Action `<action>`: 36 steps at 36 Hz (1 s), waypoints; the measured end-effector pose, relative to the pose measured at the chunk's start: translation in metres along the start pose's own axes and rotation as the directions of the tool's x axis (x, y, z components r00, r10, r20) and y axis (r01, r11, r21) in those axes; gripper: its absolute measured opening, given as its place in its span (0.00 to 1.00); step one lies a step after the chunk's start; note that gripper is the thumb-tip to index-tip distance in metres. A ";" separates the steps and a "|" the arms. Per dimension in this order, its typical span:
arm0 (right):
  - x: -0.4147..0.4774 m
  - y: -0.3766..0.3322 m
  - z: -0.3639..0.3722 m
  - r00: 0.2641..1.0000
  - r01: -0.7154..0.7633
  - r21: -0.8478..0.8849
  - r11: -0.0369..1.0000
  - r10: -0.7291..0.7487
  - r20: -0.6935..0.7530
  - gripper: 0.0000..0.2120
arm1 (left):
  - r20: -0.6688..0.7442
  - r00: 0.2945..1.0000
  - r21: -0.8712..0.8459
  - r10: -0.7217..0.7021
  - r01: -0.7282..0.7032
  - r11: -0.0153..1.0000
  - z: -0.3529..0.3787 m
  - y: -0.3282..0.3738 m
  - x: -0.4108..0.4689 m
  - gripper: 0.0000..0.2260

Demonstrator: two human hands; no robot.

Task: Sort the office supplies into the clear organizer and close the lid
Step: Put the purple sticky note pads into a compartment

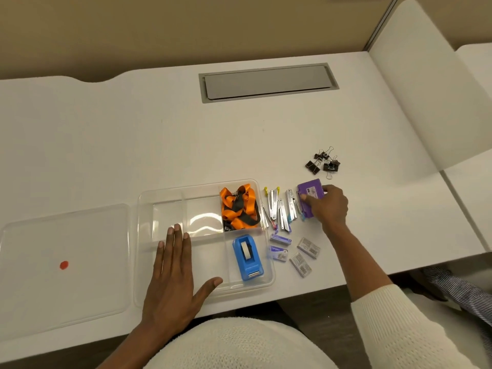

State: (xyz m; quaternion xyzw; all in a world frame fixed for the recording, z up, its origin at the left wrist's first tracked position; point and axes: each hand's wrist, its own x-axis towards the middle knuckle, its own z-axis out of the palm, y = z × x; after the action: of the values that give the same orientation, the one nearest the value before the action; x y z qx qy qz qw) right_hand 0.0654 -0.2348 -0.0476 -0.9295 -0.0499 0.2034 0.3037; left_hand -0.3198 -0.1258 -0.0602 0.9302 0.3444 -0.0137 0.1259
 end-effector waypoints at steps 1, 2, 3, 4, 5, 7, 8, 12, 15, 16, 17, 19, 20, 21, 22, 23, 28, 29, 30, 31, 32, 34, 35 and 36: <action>0.000 -0.002 0.001 1.000 -0.001 -0.034 0.999 0.000 -0.009 0.22 | -0.006 1.000 0.002 -0.002 0.002 1.000 0.000 0.001 0.000 0.51; 0.001 -0.004 0.000 1.000 -0.010 -0.068 0.998 0.009 -0.011 0.22 | -0.012 1.000 0.001 -0.003 0.003 1.000 0.001 0.001 0.000 0.51; 0.001 -0.006 -0.001 1.000 -0.027 -0.104 0.994 0.026 -0.008 0.24 | -0.016 1.000 -0.002 -0.005 0.005 1.000 0.002 0.001 0.000 0.51; 0.002 -0.007 -0.002 0.999 -0.048 -0.133 0.990 0.048 -0.001 0.27 | -0.017 1.000 -0.007 -0.008 0.007 1.000 0.003 0.001 0.001 0.50; 0.004 -0.008 -0.003 0.997 -0.073 -0.146 0.987 0.075 0.011 0.30 | -0.015 1.000 -0.012 -0.012 0.012 1.000 0.003 0.001 0.001 0.50; 0.007 -0.010 -0.004 0.990 -0.124 -0.124 0.985 0.131 0.049 0.33 | -0.013 1.000 -0.023 -0.022 0.022 1.000 0.005 0.000 0.001 0.50; 0.008 -0.011 -0.004 0.986 -0.146 -0.099 0.984 0.154 0.068 0.34 | -0.016 1.000 -0.027 -0.023 0.023 0.999 0.006 -0.001 0.001 0.50; 0.010 -0.016 -0.004 0.981 -0.164 0.001 0.986 0.163 0.103 0.33 | -0.023 0.999 -0.034 -0.026 0.025 0.999 0.009 -0.002 0.002 0.50; 0.007 -0.021 -0.004 0.980 -0.187 0.052 0.981 0.183 0.074 0.30 | -0.017 0.999 -0.047 -0.035 0.035 0.998 0.011 -0.003 0.003 0.50; 0.005 -0.023 -0.006 0.984 -0.174 0.054 0.983 0.172 0.039 0.30 | -0.017 0.999 -0.051 -0.037 0.036 0.998 0.011 -0.003 0.004 0.50; 0.001 -0.026 -0.008 0.990 -0.138 0.046 0.989 0.138 -0.008 0.31 | -0.018 0.999 -0.051 -0.038 0.037 0.998 0.011 -0.003 0.004 0.50; -0.010 -0.032 -0.013 0.995 -0.013 0.035 0.999 0.016 -0.096 0.32 | -0.024 0.999 -0.049 -0.036 0.035 0.998 0.011 -0.003 0.004 0.51; -0.017 -0.037 -0.015 0.992 0.056 0.052 0.997 -0.050 -0.115 0.32 | -0.030 0.999 -0.051 -0.031 0.029 0.998 0.011 -0.004 0.004 0.51; -0.025 -0.043 -0.016 0.988 0.114 0.088 0.990 -0.103 -0.113 0.32 | -0.035 0.999 -0.053 -0.023 0.021 0.998 0.010 -0.004 0.004 0.51; -0.034 -0.049 -0.017 0.986 0.152 0.140 0.978 -0.139 -0.096 0.32 | -0.038 0.999 -0.056 -0.017 0.015 0.998 0.010 -0.005 0.004 0.50; -0.044 -0.057 -0.017 0.985 0.170 0.193 0.966 -0.160 -0.064 0.32 | -0.036 0.999 -0.061 -0.015 0.012 0.998 0.009 -0.006 0.004 0.50; -0.099 -0.096 0.005 0.945 0.209 0.324 0.923 -0.276 0.177 0.31 | -0.003 0.999 -0.103 -0.040 0.039 0.994 0.008 -0.006 0.003 0.50; -0.109 -0.103 0.014 0.931 0.217 0.334 0.917 -0.298 0.212 0.31 | 0.002 0.999 -0.107 -0.042 0.042 0.993 0.008 -0.006 0.003 0.50; -0.117 -0.109 0.024 0.917 0.229 0.335 0.914 -0.318 0.240 0.31 | 0.005 0.999 -0.112 -0.042 0.042 0.993 0.009 -0.006 0.003 0.50; -0.125 -0.115 0.035 0.903 0.247 0.326 0.913 -0.339 0.265 0.30 | 0.007 0.999 -0.119 -0.042 0.043 0.992 0.009 -0.006 0.004 0.50; -0.131 -0.121 0.046 0.885 0.269 0.310 0.912 -0.361 0.293 0.30 | 0.008 0.999 -0.124 -0.045 0.046 0.991 0.010 -0.006 0.004 0.50; -0.142 -0.129 0.069 0.850 0.317 0.260 0.912 -0.394 0.349 0.31 | 0.008 0.998 -0.128 -0.057 0.058 0.990 0.010 -0.005 0.005 0.50; -0.146 -0.131 0.079 0.836 0.348 0.222 0.911 -0.408 0.366 0.31 | 0.008 0.998 -0.129 -0.061 0.062 0.990 0.010 -0.004 0.005 0.50; -0.149 -0.133 0.088 0.824 0.389 0.175 0.904 -0.427 0.374 0.32 | 0.007 0.998 -0.131 -0.062 0.062 0.989 0.010 -0.004 0.005 0.50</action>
State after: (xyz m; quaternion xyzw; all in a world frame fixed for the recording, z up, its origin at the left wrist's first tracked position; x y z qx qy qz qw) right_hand -0.1024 -0.1111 0.0172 -0.8201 -0.2997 0.3229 0.3652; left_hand -0.3177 -0.1217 -0.0709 0.9087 0.3733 0.0037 0.1867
